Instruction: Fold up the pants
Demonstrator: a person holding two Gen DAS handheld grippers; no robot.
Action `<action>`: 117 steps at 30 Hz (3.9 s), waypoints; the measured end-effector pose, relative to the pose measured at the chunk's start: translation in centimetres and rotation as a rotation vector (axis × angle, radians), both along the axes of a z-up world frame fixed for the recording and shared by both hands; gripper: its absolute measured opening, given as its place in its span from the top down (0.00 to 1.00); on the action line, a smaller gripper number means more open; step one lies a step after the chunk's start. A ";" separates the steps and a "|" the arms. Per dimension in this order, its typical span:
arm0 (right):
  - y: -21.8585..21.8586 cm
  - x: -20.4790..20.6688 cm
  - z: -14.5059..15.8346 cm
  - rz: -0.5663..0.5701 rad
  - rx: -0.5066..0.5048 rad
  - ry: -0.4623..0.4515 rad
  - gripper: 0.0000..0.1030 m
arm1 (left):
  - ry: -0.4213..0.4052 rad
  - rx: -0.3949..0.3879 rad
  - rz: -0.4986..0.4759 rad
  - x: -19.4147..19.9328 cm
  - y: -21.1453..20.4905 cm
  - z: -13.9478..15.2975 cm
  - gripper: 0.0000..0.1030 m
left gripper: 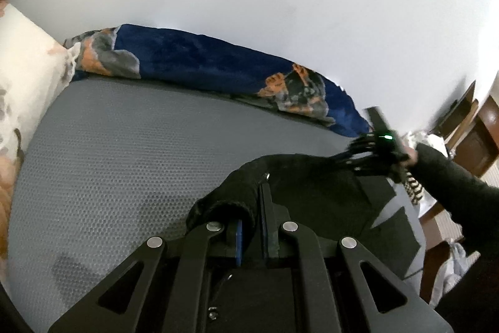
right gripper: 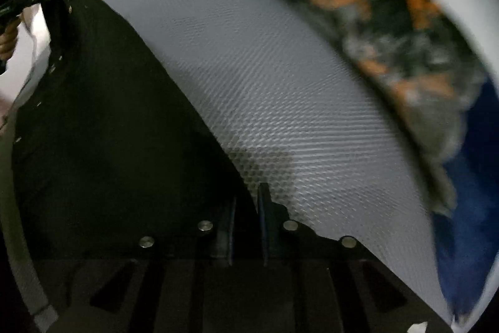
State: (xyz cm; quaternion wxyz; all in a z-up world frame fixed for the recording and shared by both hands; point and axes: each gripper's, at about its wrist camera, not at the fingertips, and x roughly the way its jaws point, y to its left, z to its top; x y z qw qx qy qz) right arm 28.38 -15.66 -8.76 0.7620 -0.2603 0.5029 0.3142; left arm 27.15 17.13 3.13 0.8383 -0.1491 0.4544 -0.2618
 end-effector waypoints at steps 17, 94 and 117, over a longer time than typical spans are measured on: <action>-3.7 -24.2 8.0 -0.322 0.102 -0.225 0.93 | -0.033 0.014 -0.121 -13.6 1.5 2.6 0.91; -0.1 -33.0 -4.1 -0.291 -0.061 -0.068 0.88 | 0.268 0.066 0.108 -24.8 7.1 -2.0 0.52; -0.6 -34.6 -2.4 -0.340 -0.001 -0.089 0.93 | 0.442 -0.047 0.254 -22.1 4.1 -6.4 0.80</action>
